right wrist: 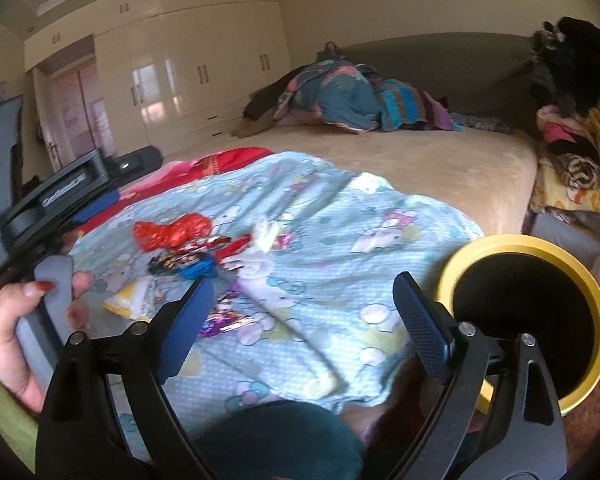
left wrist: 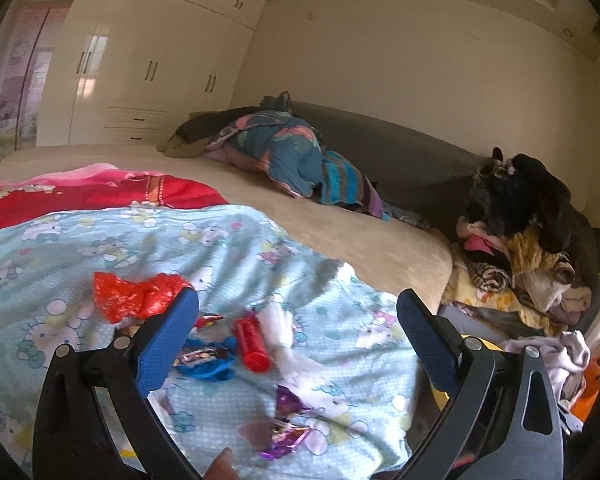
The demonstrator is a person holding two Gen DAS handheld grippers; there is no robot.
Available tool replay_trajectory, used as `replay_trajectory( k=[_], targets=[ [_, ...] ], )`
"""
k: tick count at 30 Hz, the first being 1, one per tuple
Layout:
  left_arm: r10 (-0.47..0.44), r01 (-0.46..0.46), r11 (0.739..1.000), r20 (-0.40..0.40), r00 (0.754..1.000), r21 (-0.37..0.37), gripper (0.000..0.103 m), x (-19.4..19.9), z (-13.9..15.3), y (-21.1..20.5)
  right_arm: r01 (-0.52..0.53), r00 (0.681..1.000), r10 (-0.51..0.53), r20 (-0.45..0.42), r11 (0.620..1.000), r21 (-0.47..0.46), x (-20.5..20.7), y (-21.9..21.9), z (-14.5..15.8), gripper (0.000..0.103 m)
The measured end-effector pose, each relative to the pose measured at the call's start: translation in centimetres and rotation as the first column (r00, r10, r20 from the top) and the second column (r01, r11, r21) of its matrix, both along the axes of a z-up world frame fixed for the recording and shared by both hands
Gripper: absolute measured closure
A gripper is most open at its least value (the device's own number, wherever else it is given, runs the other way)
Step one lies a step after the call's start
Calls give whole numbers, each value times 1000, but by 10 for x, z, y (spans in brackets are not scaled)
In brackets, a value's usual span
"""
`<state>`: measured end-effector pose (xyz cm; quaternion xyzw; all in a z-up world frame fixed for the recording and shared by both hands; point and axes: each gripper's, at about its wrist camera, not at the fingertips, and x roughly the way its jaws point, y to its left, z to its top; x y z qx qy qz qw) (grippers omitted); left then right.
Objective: Collect trash
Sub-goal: 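Grasp the red plastic bag with the left gripper while the right grasps a purple wrapper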
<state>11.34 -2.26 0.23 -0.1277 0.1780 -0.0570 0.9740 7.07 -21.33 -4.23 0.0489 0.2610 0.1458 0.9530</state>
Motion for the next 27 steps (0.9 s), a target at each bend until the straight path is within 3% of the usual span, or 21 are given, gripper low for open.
replay_trajectory(
  k=[11, 18, 27],
  targets=[
    [114, -117, 992, -62, 992, -53, 6, 15, -6, 56, -112, 992, 110, -68, 993, -25, 13, 49, -10, 20],
    [196, -207, 975, -128, 972, -79, 6, 23, -28, 101, -156, 980, 147, -132, 986, -57, 32, 81, -25, 20],
    [197, -227, 965, -209, 958, -131, 7, 36, -58, 137, -138, 974, 122, -190, 988, -71, 61, 102, -40, 20]
  ],
)
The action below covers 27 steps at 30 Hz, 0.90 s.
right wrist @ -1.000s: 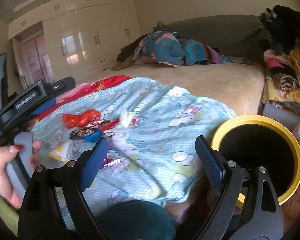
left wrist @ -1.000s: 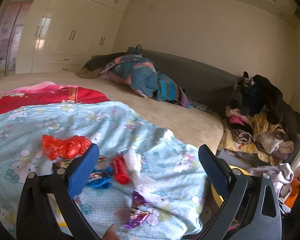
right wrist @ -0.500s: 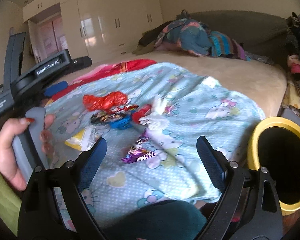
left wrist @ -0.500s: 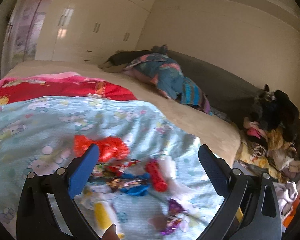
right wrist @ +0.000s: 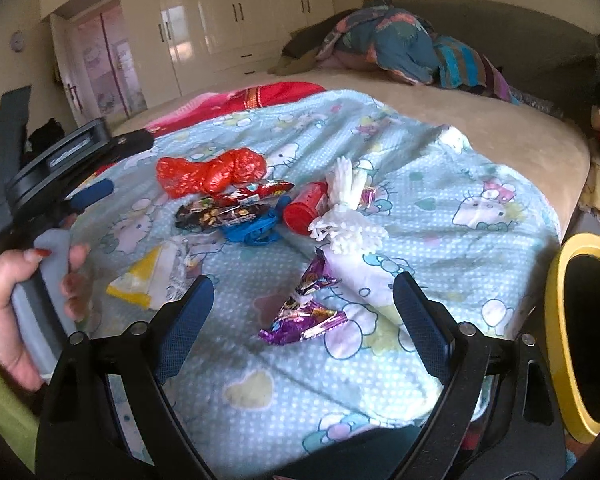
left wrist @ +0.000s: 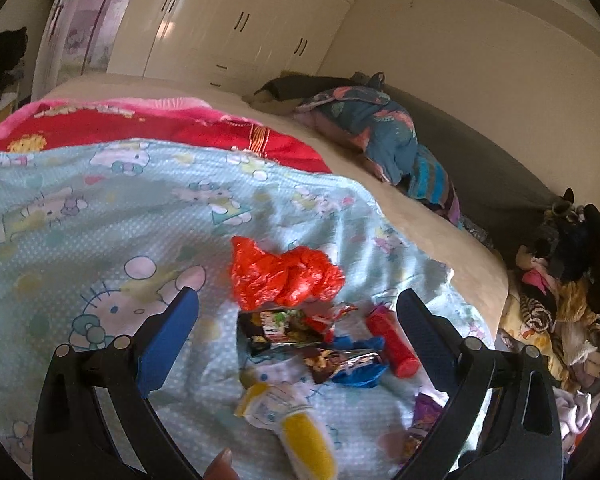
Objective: Collect trash
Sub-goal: 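Grasp the red plastic bag with the left gripper while the right grasps a purple wrapper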
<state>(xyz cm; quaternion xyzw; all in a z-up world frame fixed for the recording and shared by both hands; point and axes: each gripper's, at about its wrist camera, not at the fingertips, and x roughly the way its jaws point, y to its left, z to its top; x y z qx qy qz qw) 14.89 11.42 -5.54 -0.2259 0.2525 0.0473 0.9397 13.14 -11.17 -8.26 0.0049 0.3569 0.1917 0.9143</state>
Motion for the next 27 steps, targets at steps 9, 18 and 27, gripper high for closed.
replay_trajectory(
  k=[9, 18, 27],
  targets=[
    [0, -5, 998, -75, 997, -58, 12, 30, -24, 30, 21, 989, -14, -146, 999, 48, 33, 2, -28, 46],
    [-13, 4, 997, -109, 994, -81, 40, 57, -38, 38, -5, 980, 15, -199, 999, 53, 38, 7, -40, 79],
    [-33, 19, 994, -131, 991, -107, 97, 62, -46, 40, -68, 985, 81, -149, 993, 92, 26, 8, -32, 89]
  ],
)
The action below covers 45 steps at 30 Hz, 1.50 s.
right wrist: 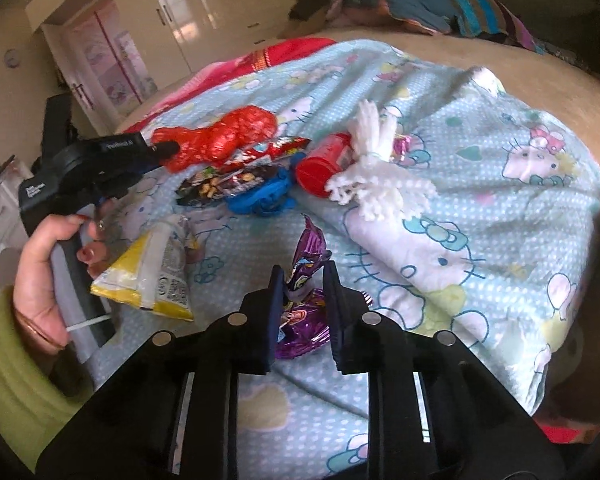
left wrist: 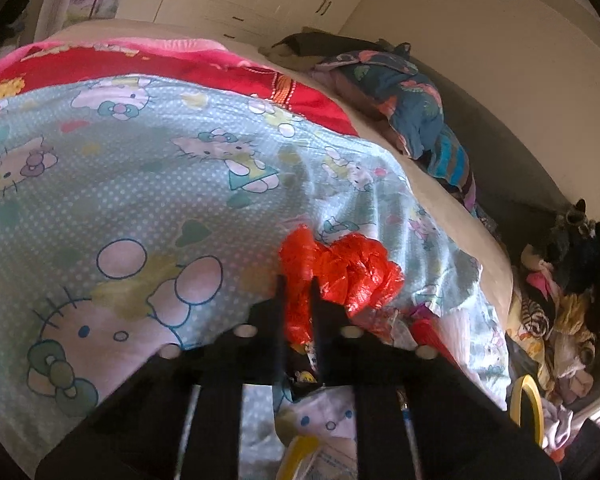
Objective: Collect trash
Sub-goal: 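Grasp the red plastic bag with the left gripper while the right grasps a purple wrapper, then carry the red bag with the left gripper and purple wrapper with the right over the bin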
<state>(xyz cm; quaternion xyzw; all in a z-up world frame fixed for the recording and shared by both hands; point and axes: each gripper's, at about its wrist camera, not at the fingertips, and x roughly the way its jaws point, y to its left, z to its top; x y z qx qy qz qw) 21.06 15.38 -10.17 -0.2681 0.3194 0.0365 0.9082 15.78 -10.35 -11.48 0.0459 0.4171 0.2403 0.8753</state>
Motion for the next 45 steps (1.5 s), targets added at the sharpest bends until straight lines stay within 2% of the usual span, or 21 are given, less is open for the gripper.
replay_trajectory(
  k=[1, 10, 18, 23, 36, 45],
  targets=[
    [-5, 5, 1000, 7, 1000, 4, 98, -3, 1, -2, -4, 1000, 4, 3, 1000, 6, -1, 0, 1, 93],
    [-19, 15, 999, 122, 992, 30, 100, -37, 30, -20, -27, 999, 26, 33, 999, 32, -10, -5, 7, 95],
    [-79, 65, 996, 244, 966, 65, 101, -63, 75, -42, -28, 998, 27, 63, 999, 24, -21, -8, 12, 95],
    [-130, 112, 991, 292, 948, 80, 101, -73, 97, -59, -28, 996, 26, 82, 999, 29, -28, -13, 16, 95],
    [-243, 219, 970, 315, 918, 111, 101, -86, 119, -104, -8, 993, 0, 118, 998, 69, -39, -36, 32, 96],
    [-310, 286, 950, 318, 896, 123, 101, -91, 126, -129, 51, 987, -68, 146, 992, 119, -40, -67, 49, 96]
  ],
)
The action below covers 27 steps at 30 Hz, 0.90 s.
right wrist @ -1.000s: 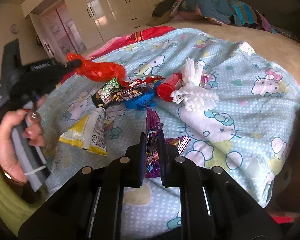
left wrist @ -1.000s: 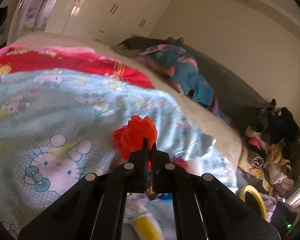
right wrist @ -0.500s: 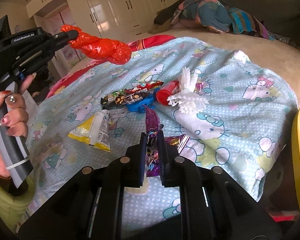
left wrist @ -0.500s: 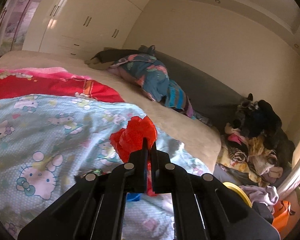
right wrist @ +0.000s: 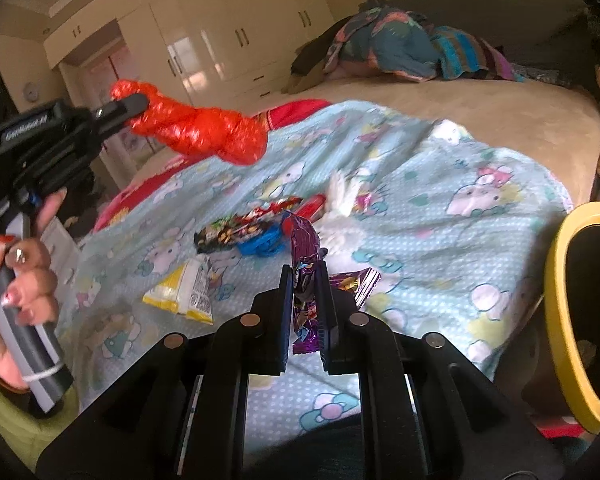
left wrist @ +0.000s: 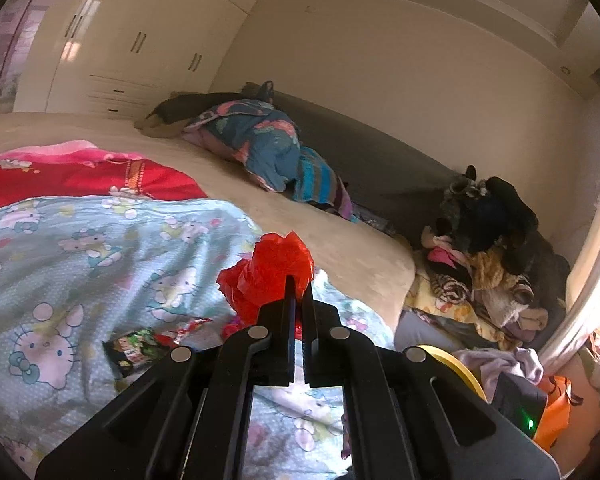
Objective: Collect trash
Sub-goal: 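Carry the red bag with the left gripper and purple wrapper with the right over the bin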
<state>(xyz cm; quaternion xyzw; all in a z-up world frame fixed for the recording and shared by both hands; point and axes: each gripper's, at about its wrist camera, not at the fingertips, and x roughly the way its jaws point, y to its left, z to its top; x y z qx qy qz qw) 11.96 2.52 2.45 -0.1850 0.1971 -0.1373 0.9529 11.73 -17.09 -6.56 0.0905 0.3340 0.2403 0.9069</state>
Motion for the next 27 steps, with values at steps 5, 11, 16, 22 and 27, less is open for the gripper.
replay_trajectory(
  k=[5, 11, 16, 22, 27],
  targets=[
    [-39, 39, 999, 7, 999, 9, 101, -4, 4, -15, 47, 999, -47, 13, 999, 15, -1, -20, 6, 96],
    [-84, 83, 996, 14, 996, 28, 101, -8, 8, -32, 94, 995, -95, 20, 995, 35, -3, -43, 12, 96],
    [-112, 111, 993, 17, 994, 29, 101, -12, 11, -40, 129, 991, -130, 25, 990, 49, -4, -57, 15, 96],
    [-146, 145, 989, 24, 989, 42, 101, -16, 14, -52, 172, 984, -174, 35, 983, 62, -4, -76, 18, 96],
    [-177, 176, 983, 21, 984, 58, 101, -20, 13, -67, 215, 975, -218, 33, 974, 76, -5, -95, 19, 96]
  ],
)
